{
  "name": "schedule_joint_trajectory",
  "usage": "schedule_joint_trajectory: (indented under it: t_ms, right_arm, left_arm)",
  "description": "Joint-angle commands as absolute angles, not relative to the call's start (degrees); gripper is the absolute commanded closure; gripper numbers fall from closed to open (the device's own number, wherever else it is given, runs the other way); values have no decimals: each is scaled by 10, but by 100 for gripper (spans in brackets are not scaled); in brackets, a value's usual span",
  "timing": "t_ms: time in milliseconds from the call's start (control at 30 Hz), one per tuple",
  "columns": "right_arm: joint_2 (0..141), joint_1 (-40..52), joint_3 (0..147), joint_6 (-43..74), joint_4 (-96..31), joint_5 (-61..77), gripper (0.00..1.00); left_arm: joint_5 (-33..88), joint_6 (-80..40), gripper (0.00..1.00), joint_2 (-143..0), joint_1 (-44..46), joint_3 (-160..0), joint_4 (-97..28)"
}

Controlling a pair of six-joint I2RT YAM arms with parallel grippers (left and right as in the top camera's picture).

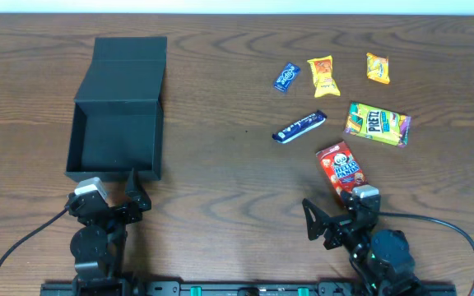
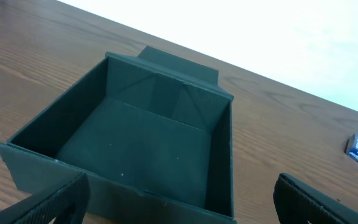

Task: Pack container

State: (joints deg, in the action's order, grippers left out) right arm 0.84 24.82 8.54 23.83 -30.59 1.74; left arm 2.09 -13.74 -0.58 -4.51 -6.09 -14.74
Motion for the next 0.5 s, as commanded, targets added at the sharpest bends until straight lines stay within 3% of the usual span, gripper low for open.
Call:
schedule_joint_trajectory:
  t_ms: [0,467]
  right_arm:
    - [3,242,82,231,-306,16,1]
    - [3,242,82,231,-306,16,1]
  left_arm:
    - [11,-142,5,-2,-49,-46,-153]
    - [15,-146,5,-2,-49,-46,-147]
